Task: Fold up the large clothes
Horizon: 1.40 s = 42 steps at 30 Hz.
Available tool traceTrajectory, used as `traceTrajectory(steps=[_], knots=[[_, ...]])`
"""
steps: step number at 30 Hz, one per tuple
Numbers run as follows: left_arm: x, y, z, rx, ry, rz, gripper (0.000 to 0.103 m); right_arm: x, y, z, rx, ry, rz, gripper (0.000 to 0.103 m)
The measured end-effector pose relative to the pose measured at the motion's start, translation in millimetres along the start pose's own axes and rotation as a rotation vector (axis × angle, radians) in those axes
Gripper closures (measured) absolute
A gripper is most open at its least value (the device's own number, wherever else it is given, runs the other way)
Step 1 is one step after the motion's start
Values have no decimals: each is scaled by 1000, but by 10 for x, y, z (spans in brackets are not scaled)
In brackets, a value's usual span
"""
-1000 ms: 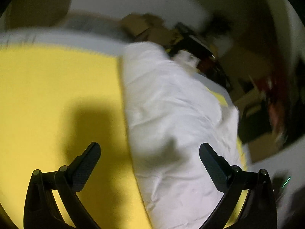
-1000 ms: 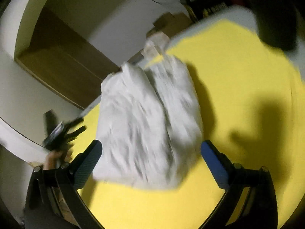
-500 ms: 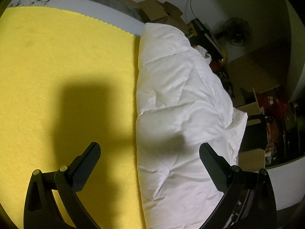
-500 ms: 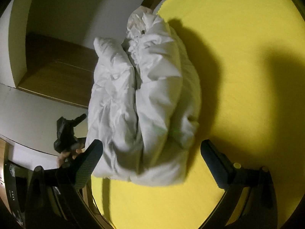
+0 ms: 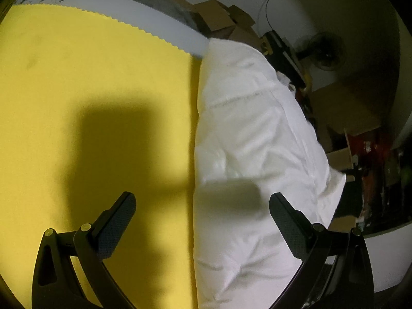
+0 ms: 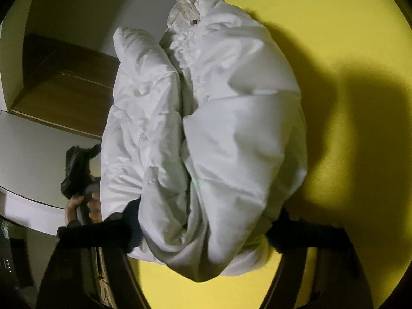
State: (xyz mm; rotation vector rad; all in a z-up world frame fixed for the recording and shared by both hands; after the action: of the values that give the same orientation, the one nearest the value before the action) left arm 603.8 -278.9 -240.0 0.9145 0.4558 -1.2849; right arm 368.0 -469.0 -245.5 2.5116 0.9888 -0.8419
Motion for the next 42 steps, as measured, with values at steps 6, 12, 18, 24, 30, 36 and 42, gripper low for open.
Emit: traceTrajectory(steps=[6, 12, 18, 24, 30, 36, 42], knots=[[219, 275, 3, -160, -329, -55, 0, -3, -29, 11, -45, -17, -6, 33], [601, 436, 109, -80, -407, -147, 0, 31, -25, -24, -63, -23, -29, 33], [765, 506, 275, 18, -504, -199, 0, 53, -35, -26, -84, -31, -39, 33], [827, 517, 305, 51, -503, -246, 1, 73, -48, -27, -107, -44, -36, 34], [867, 527, 451, 146, -412, -225, 34, 97, -66, -117, -125, -58, -16, 47], [812, 532, 558, 237, -380, -194, 70, 182, -99, -217, -122, -53, -14, 54], [671, 419, 599, 284, -344, -133, 82, 174, -61, -298, -102, 6, 14, 66]])
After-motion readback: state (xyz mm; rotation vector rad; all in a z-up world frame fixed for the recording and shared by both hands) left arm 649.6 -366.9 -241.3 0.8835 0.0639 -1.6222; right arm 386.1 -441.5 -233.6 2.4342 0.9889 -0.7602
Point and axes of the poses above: each gripper's, at about its wrist camera, not at the fingertips, and x roughly the way its jaws point, z to its right, y to its top, the point moved 10 cm from there along x, roughly the way its jaws point, and after that the axes turned 9 degrees about x, right-handed, at the moved point
